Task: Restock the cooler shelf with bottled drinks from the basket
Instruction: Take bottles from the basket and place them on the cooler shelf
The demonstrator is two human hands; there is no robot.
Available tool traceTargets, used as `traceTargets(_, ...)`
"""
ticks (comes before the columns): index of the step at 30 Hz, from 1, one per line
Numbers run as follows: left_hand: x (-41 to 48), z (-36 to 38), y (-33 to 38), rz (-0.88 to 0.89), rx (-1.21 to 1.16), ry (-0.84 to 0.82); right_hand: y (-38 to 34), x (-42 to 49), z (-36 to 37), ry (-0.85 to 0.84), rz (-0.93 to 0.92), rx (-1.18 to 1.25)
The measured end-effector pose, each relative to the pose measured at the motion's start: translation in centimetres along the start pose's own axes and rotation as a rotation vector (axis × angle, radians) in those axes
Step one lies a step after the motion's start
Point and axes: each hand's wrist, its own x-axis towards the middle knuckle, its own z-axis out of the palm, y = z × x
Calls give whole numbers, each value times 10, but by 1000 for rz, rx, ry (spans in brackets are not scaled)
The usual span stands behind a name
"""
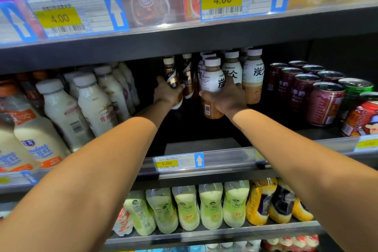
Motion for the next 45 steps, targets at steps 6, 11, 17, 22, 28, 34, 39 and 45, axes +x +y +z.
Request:
traceTargets(6,-7,-14,12,-34,217,-8,-7,-2,-3,-33,47,0)
traceTargets(11,-38,-30,28,-18,471,65,-9,-15,-11,35,35,-133)
traceTargets(17,-107,-55,57,370,751,-5,-9,-56,-46,180,-187,-550)
traceTargets(22,-172,-70,88,629,755,-198,8,-103,-90,215,-387,-823)
traceTargets(28,-237,-56,96,1153,649,-173,38,-161,-151,315,-484,-1049)
traceTargets(34,-291,-29,115,1309,559,-401,76,-230,-207,391,-359,-1143)
traceTargets(39,-347,19,131,1293,548,-702,120,-291,-251,360,-69,-1219)
traceTargets(45,-425,88,154,1406,521,-930,167,-360,-294,270,353,-1198)
